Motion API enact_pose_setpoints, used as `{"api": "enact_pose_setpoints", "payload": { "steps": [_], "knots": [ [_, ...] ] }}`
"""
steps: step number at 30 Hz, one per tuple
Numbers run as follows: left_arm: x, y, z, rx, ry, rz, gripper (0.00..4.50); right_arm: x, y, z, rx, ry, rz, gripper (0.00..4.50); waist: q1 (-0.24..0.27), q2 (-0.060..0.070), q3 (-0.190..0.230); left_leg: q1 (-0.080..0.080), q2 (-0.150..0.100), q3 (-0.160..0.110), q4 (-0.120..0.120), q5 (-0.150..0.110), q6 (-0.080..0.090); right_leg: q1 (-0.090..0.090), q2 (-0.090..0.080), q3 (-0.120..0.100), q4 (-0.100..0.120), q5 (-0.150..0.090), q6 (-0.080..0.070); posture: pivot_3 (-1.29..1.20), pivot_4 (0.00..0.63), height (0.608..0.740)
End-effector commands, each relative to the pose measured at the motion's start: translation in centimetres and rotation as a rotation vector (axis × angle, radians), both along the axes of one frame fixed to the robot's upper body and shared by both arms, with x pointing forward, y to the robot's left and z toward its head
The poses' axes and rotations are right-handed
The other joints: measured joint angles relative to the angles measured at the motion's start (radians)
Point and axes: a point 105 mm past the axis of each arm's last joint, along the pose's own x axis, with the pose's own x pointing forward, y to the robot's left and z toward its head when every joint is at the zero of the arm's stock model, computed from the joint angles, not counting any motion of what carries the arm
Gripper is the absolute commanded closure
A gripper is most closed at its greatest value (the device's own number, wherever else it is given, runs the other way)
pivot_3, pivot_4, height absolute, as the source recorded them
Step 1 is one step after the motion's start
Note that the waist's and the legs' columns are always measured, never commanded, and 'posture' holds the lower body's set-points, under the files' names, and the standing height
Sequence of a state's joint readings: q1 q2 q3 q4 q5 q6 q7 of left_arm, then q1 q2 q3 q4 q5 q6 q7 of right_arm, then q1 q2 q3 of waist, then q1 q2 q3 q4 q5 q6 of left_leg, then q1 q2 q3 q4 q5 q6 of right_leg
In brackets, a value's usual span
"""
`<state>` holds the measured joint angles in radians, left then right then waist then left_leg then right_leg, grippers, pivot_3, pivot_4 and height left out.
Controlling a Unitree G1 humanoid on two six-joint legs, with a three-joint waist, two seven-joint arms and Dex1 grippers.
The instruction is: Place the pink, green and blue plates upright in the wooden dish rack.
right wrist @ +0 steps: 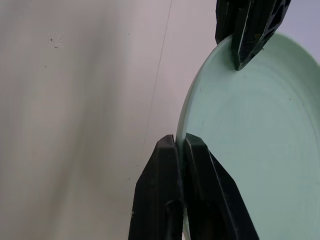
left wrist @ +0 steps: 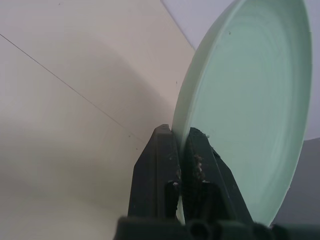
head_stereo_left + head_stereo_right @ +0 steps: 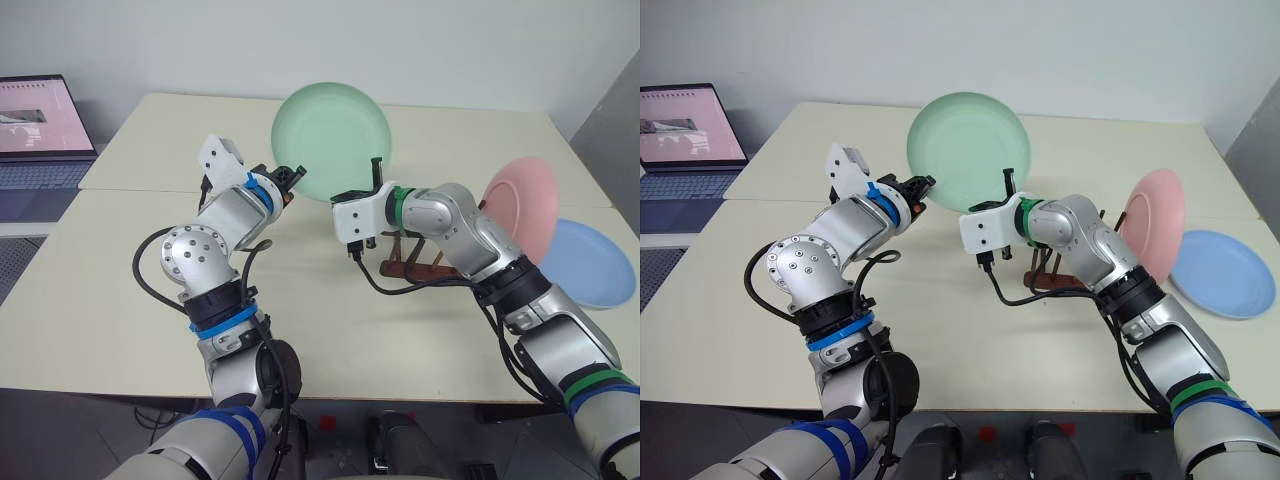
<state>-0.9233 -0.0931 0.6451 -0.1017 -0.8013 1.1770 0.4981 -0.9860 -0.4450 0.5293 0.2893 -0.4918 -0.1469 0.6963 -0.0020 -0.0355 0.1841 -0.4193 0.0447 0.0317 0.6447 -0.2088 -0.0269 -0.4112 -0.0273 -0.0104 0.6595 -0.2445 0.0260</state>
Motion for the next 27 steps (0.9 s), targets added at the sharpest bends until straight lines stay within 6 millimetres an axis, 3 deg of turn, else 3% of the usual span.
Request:
{"api": "enact_pose_setpoints", "payload": {
  "steps": [1, 4, 8, 14, 18, 21, 27],
  "knots": [
    [-0.7, -0.6, 1.0, 0.002, -0.050, -0.051, 4.50, 0.0, 0.0, 2.7, 0.053, -0.077, 0.012, 4.46, 0.000, 0.000, 0.000, 0.000, 0.000, 0.000, 0.000, 0.000, 0.000, 0.000, 0.000, 0.000, 0.000, 0.000, 0.000, 0.00, 0.150, 0.739],
    [-1.3, -0.5, 1.6, 0.057, -0.121, -0.123, 4.50, 0.0, -0.1, 3.0, 0.062, -0.075, 0.012, 4.46, -0.001, 0.000, 0.000, 0.000, 0.000, 0.000, 0.000, 0.000, 0.000, 0.000, 0.000, 0.000, 0.000, 0.000, 0.000, 0.00, 0.150, 0.739],
    [-2.8, 0.8, 2.6, 0.199, -0.271, -0.238, 3.40, -0.3, -0.4, 3.6, 0.085, -0.072, 0.011, 4.50, -0.004, 0.000, 0.000, 0.001, 0.000, 0.000, -0.001, 0.001, -0.002, 0.000, 0.000, 0.000, 0.001, 0.000, 0.000, 0.00, 0.150, 0.739],
    [-5.4, 4.6, 4.8, 0.447, -0.535, -0.405, 1.56, -0.8, -0.8, 5.2, 0.167, -0.056, 0.020, 4.50, -0.009, 0.001, 0.000, 0.001, 0.002, 0.000, -0.002, 0.003, -0.006, -0.002, 0.001, -0.001, 0.003, 0.000, -0.003, 0.00, 0.150, 0.739],
    [-7.2, 4.1, 3.6, 0.737, -0.668, -0.593, 0.28, -2.3, -1.3, 7.4, 0.322, 0.030, 0.052, 4.50, -0.007, 0.001, 0.001, 0.001, 0.002, 0.000, -0.003, 0.003, -0.006, -0.002, 0.001, -0.001, 0.003, -0.001, -0.005, 0.00, 0.150, 0.739],
    [-8.2, 2.8, 1.9, 0.866, -0.749, -0.720, 0.28, -4.7, -2.3, 9.6, 0.505, 0.199, 0.109, 4.50, 0.003, 0.001, 0.001, 0.001, 0.003, 0.001, -0.003, 0.003, -0.006, -0.002, -0.001, -0.001, 0.003, -0.002, -0.007, 0.00, 0.150, 0.739],
    [-9.7, -0.2, 0.9, 0.857, -0.856, -0.904, 0.28, -8.8, -5.7, 12.3, 0.881, 0.582, 0.138, 4.50, 0.010, 0.001, 0.001, -0.002, 0.005, -0.001, -0.002, 0.003, -0.005, -0.002, -0.004, -0.001, 0.003, -0.002, -0.007, 0.00, 0.150, 0.739]
  ]
}}
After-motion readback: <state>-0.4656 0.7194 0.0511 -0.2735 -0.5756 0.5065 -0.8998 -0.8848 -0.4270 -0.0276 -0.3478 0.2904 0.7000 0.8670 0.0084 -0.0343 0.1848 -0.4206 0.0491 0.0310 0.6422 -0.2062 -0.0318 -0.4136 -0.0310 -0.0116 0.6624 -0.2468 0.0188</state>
